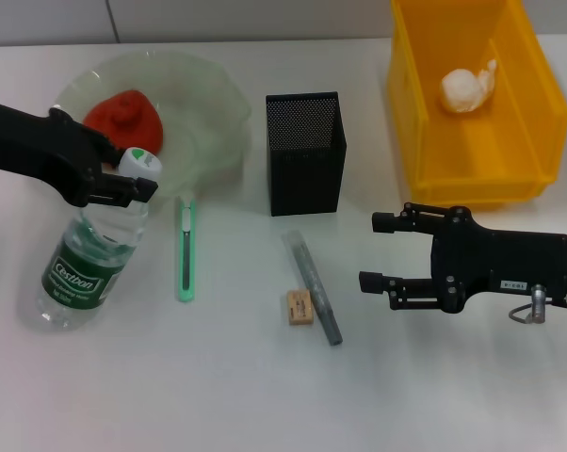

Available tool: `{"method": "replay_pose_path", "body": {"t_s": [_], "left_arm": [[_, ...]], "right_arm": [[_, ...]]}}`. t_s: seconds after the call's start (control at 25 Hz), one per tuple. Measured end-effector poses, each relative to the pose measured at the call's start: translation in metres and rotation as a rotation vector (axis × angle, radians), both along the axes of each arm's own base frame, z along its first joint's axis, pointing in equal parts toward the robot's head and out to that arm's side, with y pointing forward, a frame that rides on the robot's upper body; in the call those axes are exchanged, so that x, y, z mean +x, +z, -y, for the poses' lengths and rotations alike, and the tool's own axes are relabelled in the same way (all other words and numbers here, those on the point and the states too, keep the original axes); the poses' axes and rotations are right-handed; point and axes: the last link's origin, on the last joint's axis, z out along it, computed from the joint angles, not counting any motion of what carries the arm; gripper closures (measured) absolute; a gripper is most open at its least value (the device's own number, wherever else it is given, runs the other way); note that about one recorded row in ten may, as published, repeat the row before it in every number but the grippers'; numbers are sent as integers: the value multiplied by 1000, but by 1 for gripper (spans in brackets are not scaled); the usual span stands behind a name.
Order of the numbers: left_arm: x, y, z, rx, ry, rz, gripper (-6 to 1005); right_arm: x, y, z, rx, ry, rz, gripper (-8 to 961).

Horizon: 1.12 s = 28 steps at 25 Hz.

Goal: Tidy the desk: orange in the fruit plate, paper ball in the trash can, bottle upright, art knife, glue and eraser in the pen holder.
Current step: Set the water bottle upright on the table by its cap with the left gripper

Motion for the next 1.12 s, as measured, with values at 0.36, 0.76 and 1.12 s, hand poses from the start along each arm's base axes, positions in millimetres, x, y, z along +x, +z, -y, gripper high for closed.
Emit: {"method": "replay_pose_path", "body": {"t_s": [0.36,0.76,1.12], "left_arm": [[-4,12,3,30,-4,32,554],[-10,24,8,63,-7,65,553],[-17,35,14,93,-12,107,553]], "right_arm": [[-1,-1,0,-1,2,-1,162],[-2,-1,-1,0,2,-3,162],[-3,-1,-2,0,7,-4,162]]}}
